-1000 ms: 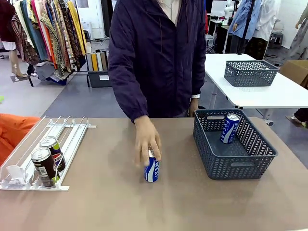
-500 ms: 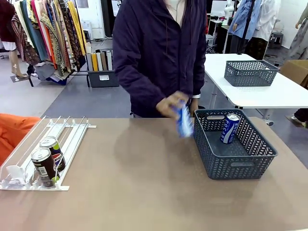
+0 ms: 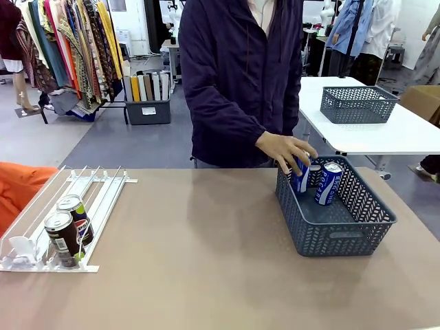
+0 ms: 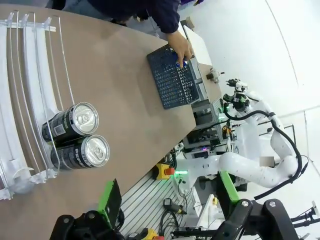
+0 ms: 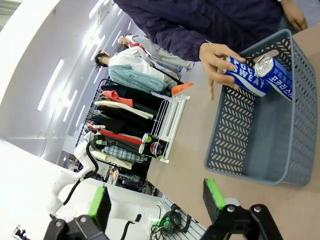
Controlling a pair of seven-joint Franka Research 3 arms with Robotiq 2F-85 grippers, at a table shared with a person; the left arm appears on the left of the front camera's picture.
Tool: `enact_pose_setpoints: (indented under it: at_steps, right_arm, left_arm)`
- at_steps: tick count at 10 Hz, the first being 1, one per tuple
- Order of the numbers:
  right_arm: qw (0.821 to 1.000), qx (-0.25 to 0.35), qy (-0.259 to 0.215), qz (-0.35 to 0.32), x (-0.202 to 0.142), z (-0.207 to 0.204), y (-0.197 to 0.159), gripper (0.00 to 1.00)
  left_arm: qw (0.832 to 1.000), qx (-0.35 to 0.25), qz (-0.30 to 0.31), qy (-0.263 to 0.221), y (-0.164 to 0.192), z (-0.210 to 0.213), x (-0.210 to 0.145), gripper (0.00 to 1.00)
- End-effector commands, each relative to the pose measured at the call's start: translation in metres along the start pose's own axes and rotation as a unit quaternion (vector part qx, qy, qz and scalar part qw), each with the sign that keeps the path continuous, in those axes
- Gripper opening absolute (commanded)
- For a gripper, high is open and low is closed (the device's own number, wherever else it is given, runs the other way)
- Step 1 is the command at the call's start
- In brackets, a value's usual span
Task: Retrieve and store the cans from the dispenser.
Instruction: Pick up one can from the Automatic Can Dispenser and place it in the middle of the table.
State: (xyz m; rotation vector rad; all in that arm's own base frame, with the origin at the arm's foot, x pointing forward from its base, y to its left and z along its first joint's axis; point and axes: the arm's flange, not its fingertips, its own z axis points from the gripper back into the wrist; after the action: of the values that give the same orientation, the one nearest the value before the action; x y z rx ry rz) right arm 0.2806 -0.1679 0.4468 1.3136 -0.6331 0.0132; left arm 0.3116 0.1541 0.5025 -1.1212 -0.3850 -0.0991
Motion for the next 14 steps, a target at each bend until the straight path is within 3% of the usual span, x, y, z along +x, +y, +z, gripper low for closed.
enact_pose_setpoints:
  at_steps: [1,5,6,7,8,9,10,13,14]
  right_arm:
    - [1.0,0.011,-0.011,0.002,0.005,-0.002,0.003,1.0]
    - [1.0,0.011,-0.011,0.002,0.005,-0.002,0.003,1.0]
    - [1.0,0.011,-0.011,0.002,0.005,-0.002,0.003,1.0]
    - [1.0,0.011,-0.011,0.002,0.005,-0.002,0.003,1.0]
    - [1.0,0.011,-0.011,0.002,0.005,-0.002,0.003,1.0]
    - [1.0,0.011,-0.011,0.002,0.005,-0.002,0.003,1.0]
    - [1.0,0.011,-0.011,0.002,0.005,-0.002,0.003,1.0]
    - [1.0,0.011,-0.011,0.002,0.005,-0.002,0.003,1.0]
    - [1.0,0.011,-0.011,0.002,0.005,-0.002,0.003,1.0]
  left_arm:
    - [1.0,-0.01,0.0,-0.005,0.0,0.002,0.001,1.0]
    - [1.0,-0.001,0.004,-0.001,0.002,0.002,-0.001,1.0]
    - [0.988,0.154,-0.025,0.005,-0.022,-0.022,0.005,1.0]
    - [0.958,0.281,-0.053,0.026,-0.039,-0.046,0.006,1.0]
    - [0.932,0.352,-0.076,0.047,-0.048,-0.066,0.007,1.0]
    - [0.923,0.361,-0.094,0.098,-0.05,-0.087,0.01,1.0]
    - [0.897,0.421,-0.08,0.11,-0.048,-0.105,0.013,1.0]
    - [0.883,0.406,-0.117,0.204,-0.047,-0.148,0.019,1.0]
    - [0.888,0.425,-0.111,0.134,-0.055,-0.133,0.013,1.0]
